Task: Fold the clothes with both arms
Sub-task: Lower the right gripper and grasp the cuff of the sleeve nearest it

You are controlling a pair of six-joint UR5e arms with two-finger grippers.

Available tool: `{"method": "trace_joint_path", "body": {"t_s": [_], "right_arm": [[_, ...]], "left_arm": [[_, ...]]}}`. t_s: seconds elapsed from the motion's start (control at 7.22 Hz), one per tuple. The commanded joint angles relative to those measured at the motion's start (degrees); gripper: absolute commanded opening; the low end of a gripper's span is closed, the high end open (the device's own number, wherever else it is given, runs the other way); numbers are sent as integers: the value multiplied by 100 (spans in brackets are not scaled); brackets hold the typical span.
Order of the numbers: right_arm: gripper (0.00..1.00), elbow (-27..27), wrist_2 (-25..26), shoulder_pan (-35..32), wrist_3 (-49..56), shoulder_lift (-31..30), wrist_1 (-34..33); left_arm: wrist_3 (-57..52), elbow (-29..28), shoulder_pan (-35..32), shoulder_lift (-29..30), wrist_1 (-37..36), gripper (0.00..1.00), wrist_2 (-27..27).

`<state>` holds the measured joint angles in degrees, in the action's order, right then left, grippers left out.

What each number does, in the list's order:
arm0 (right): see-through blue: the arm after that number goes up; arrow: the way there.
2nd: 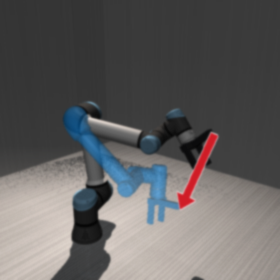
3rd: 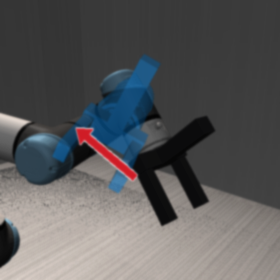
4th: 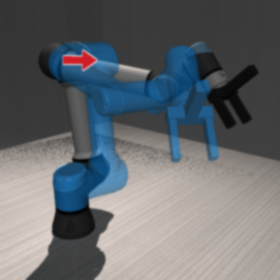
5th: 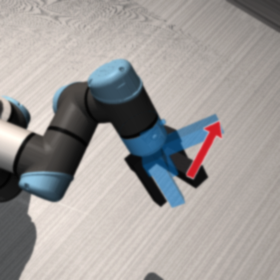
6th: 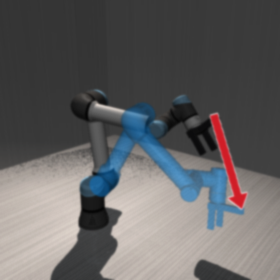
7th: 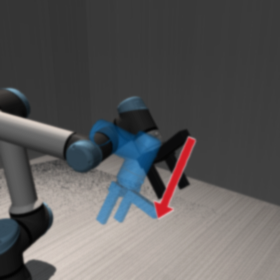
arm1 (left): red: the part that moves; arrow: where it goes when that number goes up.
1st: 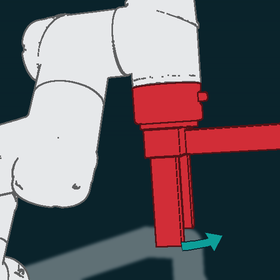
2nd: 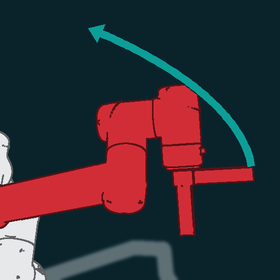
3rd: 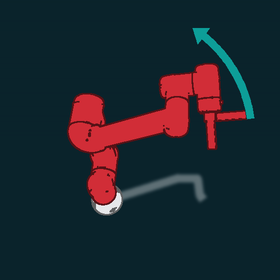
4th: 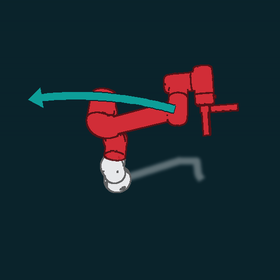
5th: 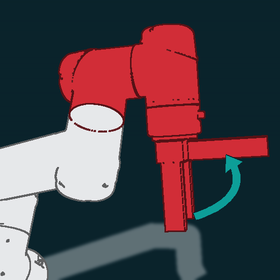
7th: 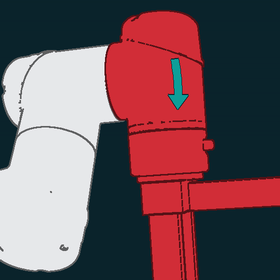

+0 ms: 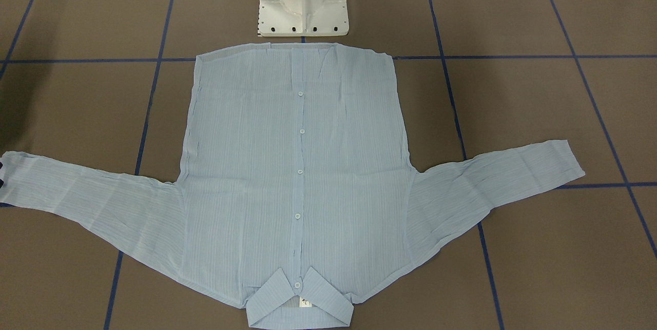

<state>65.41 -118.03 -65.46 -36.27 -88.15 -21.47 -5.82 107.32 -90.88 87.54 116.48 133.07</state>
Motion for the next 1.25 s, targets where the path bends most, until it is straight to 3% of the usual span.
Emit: {"method": "trace_joint_path", "body": {"t_s": [0.0,0.42,0.69,1.11], "right_arm": [[0,7,61,42,-99,0,2],[0,304,-1,33,-170,-9,2],[0,899,-114,25,-675,61,-312],[0,2787,33,312,-1905,603,-2337]], "left_arm": [[-7,0,0,0,-2,100,0],[-25,-35,0,-18,7,100,0],[-25,-44,0,-62,7,100,0],[-25,-71,0,-71,7,100,0]]}}
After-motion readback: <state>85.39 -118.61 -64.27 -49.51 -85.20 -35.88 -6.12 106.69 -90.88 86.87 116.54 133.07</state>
